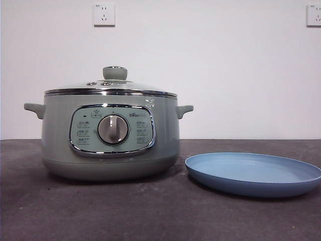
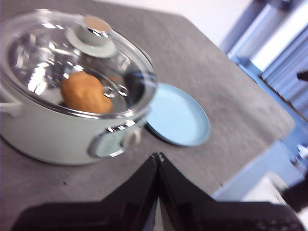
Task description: Take the potato out from the steamer,put the potato on the plate,close the lid
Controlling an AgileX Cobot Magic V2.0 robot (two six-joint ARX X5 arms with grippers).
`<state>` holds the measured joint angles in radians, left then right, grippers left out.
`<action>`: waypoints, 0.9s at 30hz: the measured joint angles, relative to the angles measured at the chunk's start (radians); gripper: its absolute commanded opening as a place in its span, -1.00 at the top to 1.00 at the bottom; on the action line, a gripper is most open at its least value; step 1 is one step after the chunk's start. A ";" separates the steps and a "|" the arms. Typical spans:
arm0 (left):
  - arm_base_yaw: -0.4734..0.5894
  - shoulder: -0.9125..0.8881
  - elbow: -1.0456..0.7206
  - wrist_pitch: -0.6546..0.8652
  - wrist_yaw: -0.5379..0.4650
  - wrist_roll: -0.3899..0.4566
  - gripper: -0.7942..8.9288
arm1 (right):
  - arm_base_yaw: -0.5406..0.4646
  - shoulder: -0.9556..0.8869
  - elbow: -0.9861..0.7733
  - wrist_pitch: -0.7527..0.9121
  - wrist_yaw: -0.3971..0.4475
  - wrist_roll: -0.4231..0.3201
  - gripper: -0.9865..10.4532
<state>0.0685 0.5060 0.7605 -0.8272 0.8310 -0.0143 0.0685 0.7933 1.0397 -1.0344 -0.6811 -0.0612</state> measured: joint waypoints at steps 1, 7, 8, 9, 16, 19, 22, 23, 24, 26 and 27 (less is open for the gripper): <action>-0.005 0.010 0.014 -0.021 0.003 0.015 0.85 | 0.008 0.007 0.013 -0.019 0.000 -0.014 0.85; -0.028 0.046 0.085 -0.108 0.003 0.096 0.83 | 0.036 0.015 0.030 -0.052 0.000 -0.055 0.82; -0.028 0.046 0.085 -0.108 0.002 0.100 0.81 | 0.036 0.015 0.030 -0.051 0.000 -0.056 0.82; -0.028 0.046 0.085 -0.108 0.002 0.101 0.67 | 0.036 0.015 0.030 -0.051 0.000 -0.057 0.79; -0.029 0.046 0.085 -0.108 0.002 0.105 -0.40 | 0.036 0.015 0.030 -0.048 0.000 -0.054 -0.19; -0.029 0.046 0.085 -0.105 0.002 0.108 -0.40 | 0.036 0.015 0.030 -0.047 0.000 -0.049 -0.22; -0.029 0.047 0.085 -0.079 0.002 0.108 -0.40 | 0.036 0.016 0.030 -0.047 0.000 -0.047 -0.22; -0.029 0.049 0.085 -0.067 0.002 0.107 -0.40 | 0.036 0.015 0.030 -0.047 0.000 -0.047 -0.22; -0.029 0.054 0.085 -0.056 0.002 0.099 -0.40 | 0.036 0.016 0.030 -0.047 0.000 -0.046 -0.22; -0.029 0.067 0.085 -0.033 0.002 0.089 -0.40 | 0.036 0.016 0.030 -0.047 0.000 -0.040 -0.22; -0.031 0.080 0.085 -0.014 0.001 0.080 -0.40 | 0.036 0.016 0.030 -0.048 0.001 -0.034 -0.22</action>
<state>0.0372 0.5861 0.8459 -0.8413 0.8318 0.0662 0.1047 0.8089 1.0695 -1.0821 -0.6804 -0.0956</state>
